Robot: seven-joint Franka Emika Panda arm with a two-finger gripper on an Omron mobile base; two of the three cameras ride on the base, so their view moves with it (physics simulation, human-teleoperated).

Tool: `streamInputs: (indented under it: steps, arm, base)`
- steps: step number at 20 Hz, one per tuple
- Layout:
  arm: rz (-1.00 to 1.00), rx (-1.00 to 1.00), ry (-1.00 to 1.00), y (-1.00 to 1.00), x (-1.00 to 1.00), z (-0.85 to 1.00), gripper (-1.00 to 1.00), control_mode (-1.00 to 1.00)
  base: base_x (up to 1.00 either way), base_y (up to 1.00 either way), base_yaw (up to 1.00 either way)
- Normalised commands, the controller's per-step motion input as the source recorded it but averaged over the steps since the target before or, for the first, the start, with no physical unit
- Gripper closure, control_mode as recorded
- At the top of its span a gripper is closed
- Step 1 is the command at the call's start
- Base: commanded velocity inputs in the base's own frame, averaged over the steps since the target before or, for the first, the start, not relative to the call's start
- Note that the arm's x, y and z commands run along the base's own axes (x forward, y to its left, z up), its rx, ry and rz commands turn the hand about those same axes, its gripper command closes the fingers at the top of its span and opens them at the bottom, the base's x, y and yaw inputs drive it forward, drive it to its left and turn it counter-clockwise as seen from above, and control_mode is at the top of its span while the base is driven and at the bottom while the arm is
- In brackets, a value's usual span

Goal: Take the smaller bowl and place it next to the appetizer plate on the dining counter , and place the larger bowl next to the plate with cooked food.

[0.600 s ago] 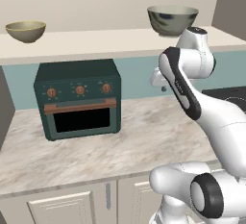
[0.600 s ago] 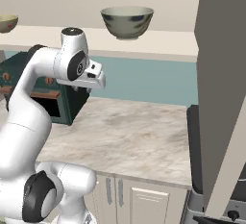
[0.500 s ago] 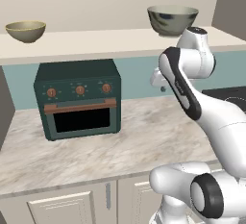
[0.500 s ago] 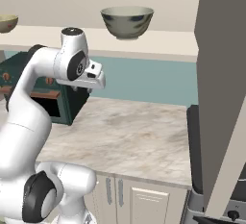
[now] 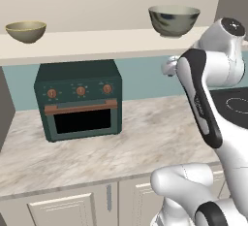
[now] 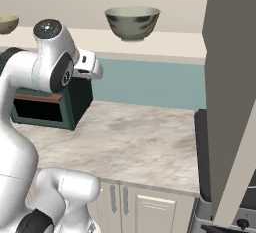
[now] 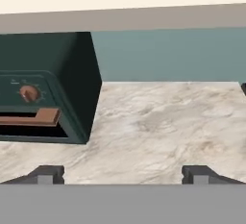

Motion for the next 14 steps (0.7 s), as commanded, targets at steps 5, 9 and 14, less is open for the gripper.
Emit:
streamInputs:
  steps: [5, 9, 14]
  arm:
    - [-0.17, 0.02, -0.31, -0.01, -0.16, 0.84, -1.00, -1.00]
    - [-0.22, 0.19, -0.16, 0.00, 0.00, 0.84, -1.00, -1.00]
    - [-0.20, 0.38, -0.05, -0.03, -0.12, 0.58, -1.00, -1.00]
  base:
    - [0.00, 0.00, 0.00]
    - [0.00, 0.00, 0.00]
    - [0.00, 0.00, 0.00]
